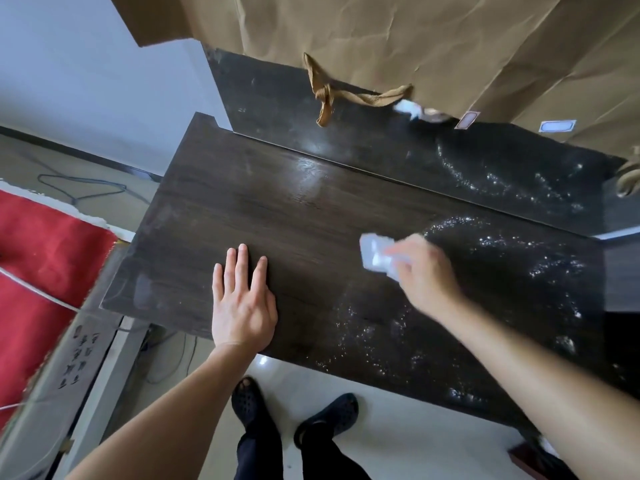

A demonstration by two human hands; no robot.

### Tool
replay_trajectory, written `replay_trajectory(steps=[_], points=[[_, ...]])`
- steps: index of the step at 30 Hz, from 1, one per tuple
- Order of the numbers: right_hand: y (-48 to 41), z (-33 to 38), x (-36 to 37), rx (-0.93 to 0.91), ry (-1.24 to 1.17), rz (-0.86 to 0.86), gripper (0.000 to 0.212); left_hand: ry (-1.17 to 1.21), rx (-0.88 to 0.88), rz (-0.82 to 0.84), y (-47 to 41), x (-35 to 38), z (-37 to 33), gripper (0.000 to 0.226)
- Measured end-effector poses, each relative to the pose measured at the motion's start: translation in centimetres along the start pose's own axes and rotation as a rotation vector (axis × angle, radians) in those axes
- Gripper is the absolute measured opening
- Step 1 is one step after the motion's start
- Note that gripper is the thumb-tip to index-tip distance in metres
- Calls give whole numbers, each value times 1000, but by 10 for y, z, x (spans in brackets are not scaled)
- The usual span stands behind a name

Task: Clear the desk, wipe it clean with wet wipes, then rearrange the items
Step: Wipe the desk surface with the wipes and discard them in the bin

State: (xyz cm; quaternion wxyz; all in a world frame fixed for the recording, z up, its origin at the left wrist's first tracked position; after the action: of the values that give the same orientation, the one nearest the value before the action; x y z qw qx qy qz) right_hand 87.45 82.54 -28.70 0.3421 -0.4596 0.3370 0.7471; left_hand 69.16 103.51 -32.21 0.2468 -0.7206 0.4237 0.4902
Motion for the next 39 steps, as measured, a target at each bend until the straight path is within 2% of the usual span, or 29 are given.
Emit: replay_trajectory(steps=[2, 4, 5, 8, 10, 12, 13, 14, 16, 17, 19, 21, 24, 26, 28, 29, 30, 33, 35, 37, 39], points=[[-30, -12, -10, 137, 30, -118, 34, 0, 2, -6, 1, 0, 0, 52], [-32, -5, 6, 150, 122, -133, 45, -2, 6, -14, 1, 1, 0, 50], [-22, 5, 16, 104, 141, -142, 48, -5, 7, -17, 1, 1, 1, 50], [43, 43, 43, -153, 33, -118, 37, -8, 4, -11, 1, 2, 3, 53], [85, 60, 62, -284, -75, 88, 36, -9, 6, -11, 1, 3, 3, 55], [94, 59, 70, -314, -125, 320, 32, -2, 9, -19, 2, 2, 2, 54], [83, 55, 68, -302, -142, 371, 29, 3, 9, -28, 1, 2, 2, 54], [62, 50, 58, -261, -160, 336, 24, 6, 11, -36, 0, 1, 2, 53], [13, 28, 28, -69, -156, 92, 19, 6, 17, -45, 0, 1, 2, 53], [-4, 22, 18, 25, -134, -34, 23, 8, 19, -50, 1, 1, 2, 52], [-13, 25, 21, 117, -75, -145, 32, 18, 23, -60, 2, 1, 2, 50], [5, 49, 46, 7, 10, -130, 34, 26, 24, -62, 2, 1, 3, 49], [73, 82, 78, -267, -42, -27, 37, 29, 25, -68, 2, 0, 4, 50], [119, 89, 86, -394, -55, 111, 47, 35, 21, -64, 3, 0, 3, 51], [134, 83, 85, -452, -50, 248, 45, 38, 20, -57, 3, 0, 3, 52], [125, 74, 77, -427, -52, 255, 38, 40, 20, -55, 2, 0, 3, 51], [107, 62, 62, -376, -48, 182, 32, 41, 21, -55, 2, 1, 3, 51], [42, 11, 4, -100, 112, -142, 24, 40, 28, -58, 3, 0, 3, 50], [26, -13, -2, 53, 212, -163, 23, 44, 27, -59, 3, 0, 2, 49], [44, -13, 8, 75, 192, -162, 23, 41, 30, -58, 3, 1, 3, 49], [90, 1, 21, -3, 112, -187, 17, 35, 32, -55, 2, 2, 4, 49]])
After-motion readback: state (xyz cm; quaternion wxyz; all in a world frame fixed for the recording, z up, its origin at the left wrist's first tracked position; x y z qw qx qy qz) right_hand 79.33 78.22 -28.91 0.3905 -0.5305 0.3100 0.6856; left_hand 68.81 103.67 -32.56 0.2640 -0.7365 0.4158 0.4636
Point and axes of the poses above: each hand's wrist, its own y-axis away from the middle knuckle, its own x-axis out of the palm, z = x × y, the point moved 10 cm from there along -y, towards the middle knuckle, and after that the axes turned 11 degrees about y, right-handed, at the moved point
